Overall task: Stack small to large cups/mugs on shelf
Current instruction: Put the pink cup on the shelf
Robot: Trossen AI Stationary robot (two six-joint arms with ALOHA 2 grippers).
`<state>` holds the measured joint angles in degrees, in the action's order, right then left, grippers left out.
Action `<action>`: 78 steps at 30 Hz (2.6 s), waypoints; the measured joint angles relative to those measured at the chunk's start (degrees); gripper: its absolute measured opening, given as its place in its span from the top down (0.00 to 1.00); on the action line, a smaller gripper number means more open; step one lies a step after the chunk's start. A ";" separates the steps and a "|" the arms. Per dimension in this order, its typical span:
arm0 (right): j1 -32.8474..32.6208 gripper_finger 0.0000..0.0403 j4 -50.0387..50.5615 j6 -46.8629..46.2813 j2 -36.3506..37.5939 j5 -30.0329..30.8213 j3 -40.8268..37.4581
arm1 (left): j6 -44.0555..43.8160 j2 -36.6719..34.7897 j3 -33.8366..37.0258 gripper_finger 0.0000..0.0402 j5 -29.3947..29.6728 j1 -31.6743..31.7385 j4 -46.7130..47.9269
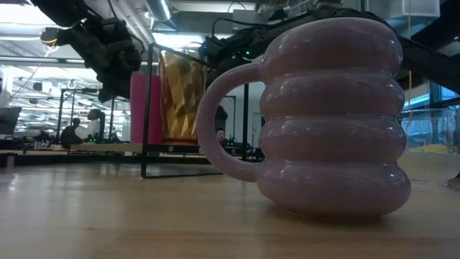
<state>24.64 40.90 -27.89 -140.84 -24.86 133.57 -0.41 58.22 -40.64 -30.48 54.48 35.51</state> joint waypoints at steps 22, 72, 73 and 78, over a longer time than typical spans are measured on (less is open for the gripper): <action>6.39 0.90 17.18 24.23 11.93 19.61 1.43 | -6.49 -9.15 0.00 0.98 2.58 -0.28 8.26; 8.20 0.90 16.64 24.95 20.31 26.86 1.43 | -42.70 -17.33 14.86 0.98 20.00 -32.92 -12.97; 8.20 0.90 16.64 24.95 20.31 26.86 1.43 | -42.70 -17.26 14.86 0.98 20.25 -32.92 -13.27; 8.20 0.90 16.66 24.95 20.31 26.83 1.43 | -42.61 -17.29 14.86 0.98 21.30 -32.92 -13.40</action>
<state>32.84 57.55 -2.94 -120.53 1.98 135.00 -43.03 40.93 -25.78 -9.19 21.56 22.11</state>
